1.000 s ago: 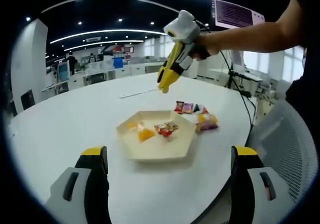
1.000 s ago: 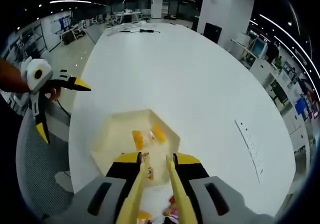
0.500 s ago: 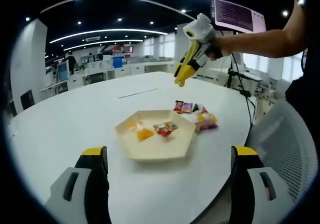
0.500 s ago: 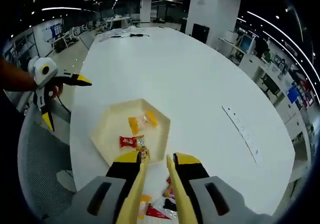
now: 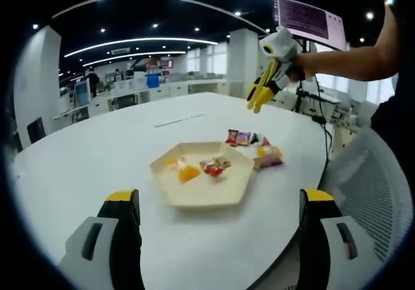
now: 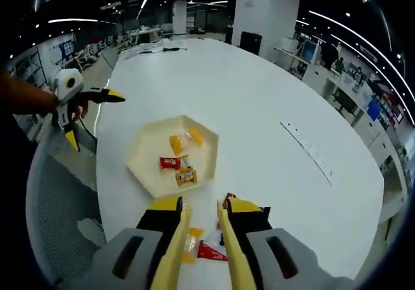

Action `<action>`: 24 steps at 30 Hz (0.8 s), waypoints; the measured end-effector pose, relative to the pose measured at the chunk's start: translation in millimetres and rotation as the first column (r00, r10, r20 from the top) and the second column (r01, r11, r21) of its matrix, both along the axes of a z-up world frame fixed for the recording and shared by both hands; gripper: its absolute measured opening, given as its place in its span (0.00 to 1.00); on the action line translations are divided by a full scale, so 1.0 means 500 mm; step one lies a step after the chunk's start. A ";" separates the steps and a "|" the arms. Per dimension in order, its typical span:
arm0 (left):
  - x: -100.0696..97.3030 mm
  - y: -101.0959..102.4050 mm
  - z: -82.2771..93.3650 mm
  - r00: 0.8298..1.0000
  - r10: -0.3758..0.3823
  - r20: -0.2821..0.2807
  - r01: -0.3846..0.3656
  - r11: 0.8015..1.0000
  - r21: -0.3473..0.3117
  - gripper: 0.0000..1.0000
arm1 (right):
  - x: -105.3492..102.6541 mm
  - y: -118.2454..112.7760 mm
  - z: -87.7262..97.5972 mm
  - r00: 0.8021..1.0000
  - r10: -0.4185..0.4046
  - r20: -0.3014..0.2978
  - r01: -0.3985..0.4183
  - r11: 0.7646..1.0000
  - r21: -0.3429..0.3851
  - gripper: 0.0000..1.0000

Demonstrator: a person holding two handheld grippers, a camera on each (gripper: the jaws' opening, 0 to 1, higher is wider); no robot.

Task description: Place the target food into the container with the food tongs after gripping and lifting it, then release it inside without dropping or visibly crushing the food.

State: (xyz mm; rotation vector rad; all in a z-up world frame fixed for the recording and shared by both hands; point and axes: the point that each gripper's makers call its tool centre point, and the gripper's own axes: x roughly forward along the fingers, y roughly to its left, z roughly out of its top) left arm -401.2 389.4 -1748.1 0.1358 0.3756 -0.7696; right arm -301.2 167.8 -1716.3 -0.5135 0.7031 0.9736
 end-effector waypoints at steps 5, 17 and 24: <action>-0.001 0.001 -0.001 1.000 0.003 -0.002 -0.003 1.000 0.002 0.98 | -0.010 -0.020 -0.008 1.000 -0.019 0.014 0.019 1.000 0.015 0.26; 0.005 0.008 0.000 1.000 0.020 0.000 -0.020 1.000 -0.002 0.98 | -0.040 -0.051 -0.028 0.998 -0.056 0.020 0.056 0.998 0.018 0.26; 0.003 0.004 -0.002 1.000 0.010 0.005 -0.010 1.000 0.010 0.98 | -0.055 -0.060 -0.066 0.998 -0.068 0.004 0.068 0.998 0.010 0.26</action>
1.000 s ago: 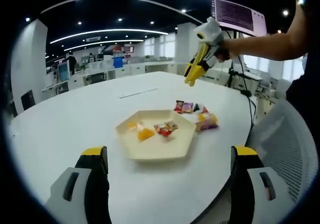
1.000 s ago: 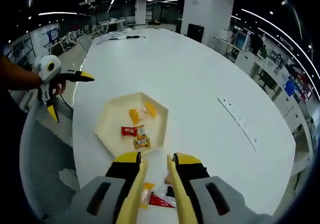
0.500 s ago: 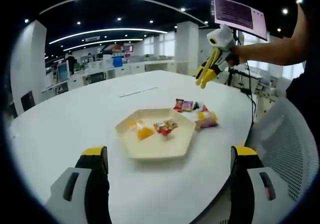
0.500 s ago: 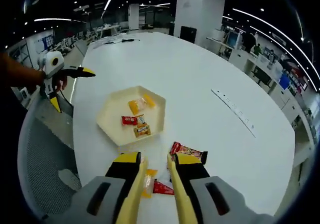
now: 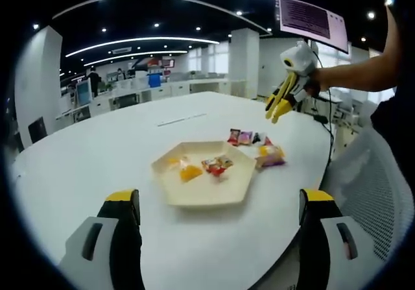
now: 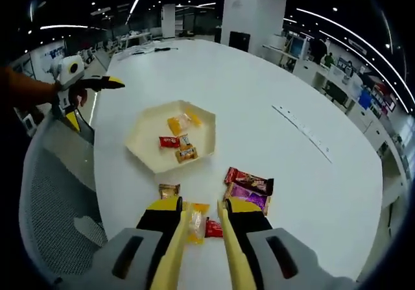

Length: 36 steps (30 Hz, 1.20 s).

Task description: Place the target food into the container with the food tongs after gripping and lifting it, then release it inside without dropping or visibly crushing the food.

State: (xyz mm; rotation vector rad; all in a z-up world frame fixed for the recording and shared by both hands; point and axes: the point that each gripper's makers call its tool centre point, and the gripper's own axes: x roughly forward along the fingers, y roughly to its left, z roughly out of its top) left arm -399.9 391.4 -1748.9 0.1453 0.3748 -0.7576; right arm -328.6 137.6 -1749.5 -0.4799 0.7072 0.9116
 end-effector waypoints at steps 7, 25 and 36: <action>0.003 0.002 0.003 1.000 0.010 0.001 -0.010 1.000 -0.005 0.98 | 0.000 -0.003 -0.021 1.000 -0.020 -0.002 0.020 1.000 0.011 0.26; -0.001 -0.003 -0.001 1.000 -0.006 -0.007 0.006 1.000 -0.002 0.98 | -0.010 0.006 -0.066 0.999 -0.036 -0.016 0.037 0.999 0.028 0.27; -0.001 -0.004 -0.009 1.000 -0.015 -0.016 0.015 1.000 0.006 0.98 | -0.014 0.012 -0.105 0.998 -0.059 -0.024 0.060 0.997 0.042 0.28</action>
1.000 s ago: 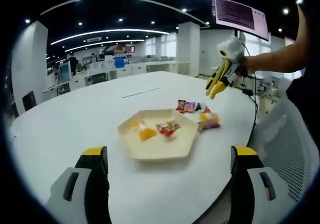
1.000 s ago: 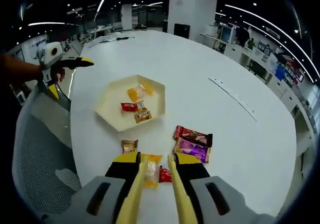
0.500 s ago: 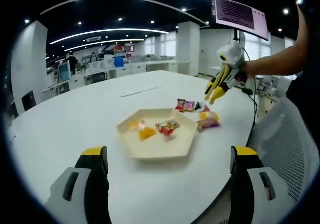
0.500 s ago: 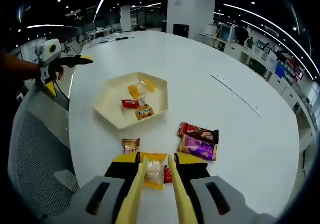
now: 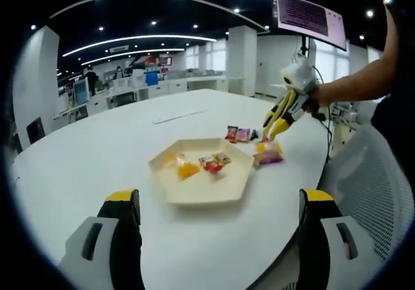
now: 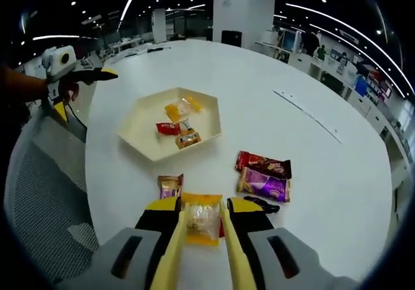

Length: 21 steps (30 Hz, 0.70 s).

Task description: Place the target food into the container with the food tongs after gripping and lifting it, then release it inside without dropping or visibly crushing the food.

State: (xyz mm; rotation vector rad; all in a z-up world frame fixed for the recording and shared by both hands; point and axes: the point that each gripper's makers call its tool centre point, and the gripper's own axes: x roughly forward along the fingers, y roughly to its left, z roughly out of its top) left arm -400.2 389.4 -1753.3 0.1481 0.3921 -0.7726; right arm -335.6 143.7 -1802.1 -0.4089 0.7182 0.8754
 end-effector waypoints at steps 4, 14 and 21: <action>0.000 0.001 0.001 1.000 0.004 0.001 -0.004 1.000 0.000 0.98 | -0.005 -0.001 -0.011 1.000 -0.010 -0.005 0.010 1.000 0.001 0.28; -0.001 -0.001 0.003 1.000 0.003 0.002 -0.003 1.000 0.001 0.98 | -0.011 -0.001 -0.025 0.999 -0.039 -0.018 0.039 0.999 0.011 0.28; 0.001 0.003 0.002 1.000 0.008 0.004 -0.008 1.000 -0.003 0.98 | -0.020 0.000 -0.043 0.999 -0.038 -0.035 0.038 0.999 0.000 0.28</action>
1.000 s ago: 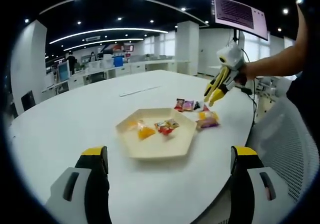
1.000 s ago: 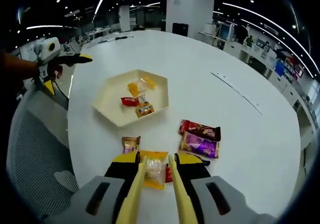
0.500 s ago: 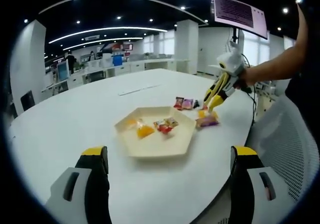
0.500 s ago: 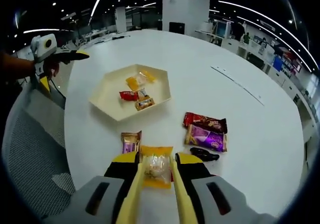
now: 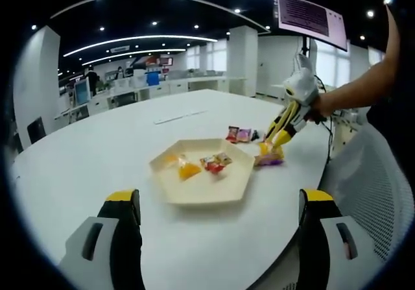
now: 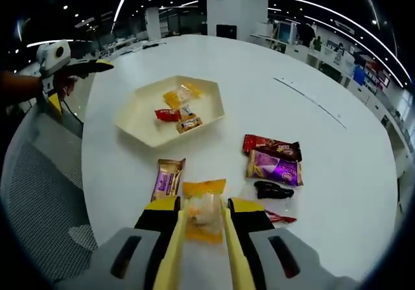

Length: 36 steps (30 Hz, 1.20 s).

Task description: Place the target food into the container with the food tongs after gripping and lifting it, then release it inside without dropping or visibly crushing the food.

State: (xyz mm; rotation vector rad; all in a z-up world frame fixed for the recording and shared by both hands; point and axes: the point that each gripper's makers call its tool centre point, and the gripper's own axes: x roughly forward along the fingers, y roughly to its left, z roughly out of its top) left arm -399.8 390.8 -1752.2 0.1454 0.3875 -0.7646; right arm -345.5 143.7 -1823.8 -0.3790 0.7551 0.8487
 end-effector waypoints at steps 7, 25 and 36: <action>0.000 -0.001 0.002 1.000 0.002 0.000 -0.002 1.000 -0.001 0.98 | 0.000 0.000 -0.005 1.000 0.002 -0.015 -0.003 1.000 -0.020 0.29; 0.001 0.001 0.003 1.000 0.006 0.000 -0.006 1.000 -0.002 0.98 | -0.006 0.006 -0.012 0.995 -0.039 -0.093 0.040 0.999 0.004 0.22; 0.000 0.000 0.002 1.000 0.004 -0.001 -0.004 1.000 -0.001 0.98 | 0.010 -0.003 0.020 0.997 -0.044 -0.061 0.045 0.999 0.007 0.22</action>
